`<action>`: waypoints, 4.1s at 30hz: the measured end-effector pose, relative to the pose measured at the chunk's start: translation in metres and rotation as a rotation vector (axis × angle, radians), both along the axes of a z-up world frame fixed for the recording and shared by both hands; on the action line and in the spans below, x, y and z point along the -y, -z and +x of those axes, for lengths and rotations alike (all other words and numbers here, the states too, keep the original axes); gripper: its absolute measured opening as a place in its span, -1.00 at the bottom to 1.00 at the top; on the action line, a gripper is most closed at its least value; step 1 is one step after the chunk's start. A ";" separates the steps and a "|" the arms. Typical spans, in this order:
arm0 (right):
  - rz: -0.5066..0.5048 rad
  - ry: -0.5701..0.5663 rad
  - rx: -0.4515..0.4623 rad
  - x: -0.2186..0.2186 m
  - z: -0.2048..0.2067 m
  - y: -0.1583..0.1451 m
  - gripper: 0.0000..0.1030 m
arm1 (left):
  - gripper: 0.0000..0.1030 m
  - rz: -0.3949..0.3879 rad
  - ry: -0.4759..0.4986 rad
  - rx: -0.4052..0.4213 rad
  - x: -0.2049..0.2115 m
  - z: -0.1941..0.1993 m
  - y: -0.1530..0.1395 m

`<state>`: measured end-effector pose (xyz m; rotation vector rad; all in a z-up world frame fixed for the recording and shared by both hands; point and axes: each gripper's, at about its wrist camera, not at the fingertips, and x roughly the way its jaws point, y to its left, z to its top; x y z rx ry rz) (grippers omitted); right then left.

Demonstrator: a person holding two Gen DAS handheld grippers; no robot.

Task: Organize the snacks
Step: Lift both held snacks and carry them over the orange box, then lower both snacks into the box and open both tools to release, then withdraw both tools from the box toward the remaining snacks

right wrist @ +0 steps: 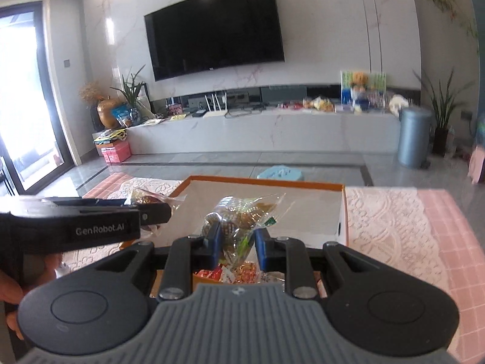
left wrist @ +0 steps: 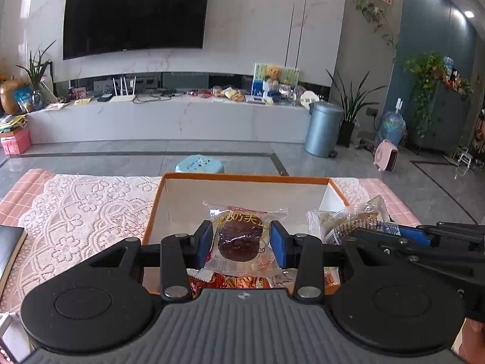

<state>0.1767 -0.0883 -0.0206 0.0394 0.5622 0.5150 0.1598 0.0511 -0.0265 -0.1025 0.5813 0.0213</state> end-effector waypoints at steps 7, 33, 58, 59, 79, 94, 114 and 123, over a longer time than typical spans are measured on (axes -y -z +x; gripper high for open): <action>-0.083 0.004 -0.006 -0.016 0.029 0.013 -0.60 | -0.11 -0.005 0.001 -0.050 -0.008 0.027 0.014; -0.403 0.018 -0.221 -0.064 0.130 0.089 -0.60 | -0.11 0.175 -0.033 -0.394 -0.001 0.100 0.074; -0.491 -0.025 -0.165 -0.071 0.110 0.066 0.14 | 0.40 0.248 -0.029 -0.365 0.002 0.087 0.051; -0.483 -0.021 -0.167 -0.069 0.108 0.063 0.16 | 0.40 0.259 -0.029 -0.351 0.004 0.084 0.047; -0.318 0.030 0.001 -0.026 -0.013 0.005 0.59 | 0.40 0.190 -0.016 -0.027 0.020 -0.023 -0.022; -0.207 0.186 0.076 0.000 -0.105 0.019 0.60 | 0.40 0.175 -0.040 -0.053 0.012 -0.083 0.016; -0.287 0.169 -0.008 -0.009 -0.114 0.109 0.64 | 0.40 0.072 0.001 -0.203 -0.006 -0.094 0.093; -0.293 0.176 -0.038 -0.012 -0.096 0.122 0.64 | 0.41 -0.043 0.021 -0.221 -0.023 -0.088 0.103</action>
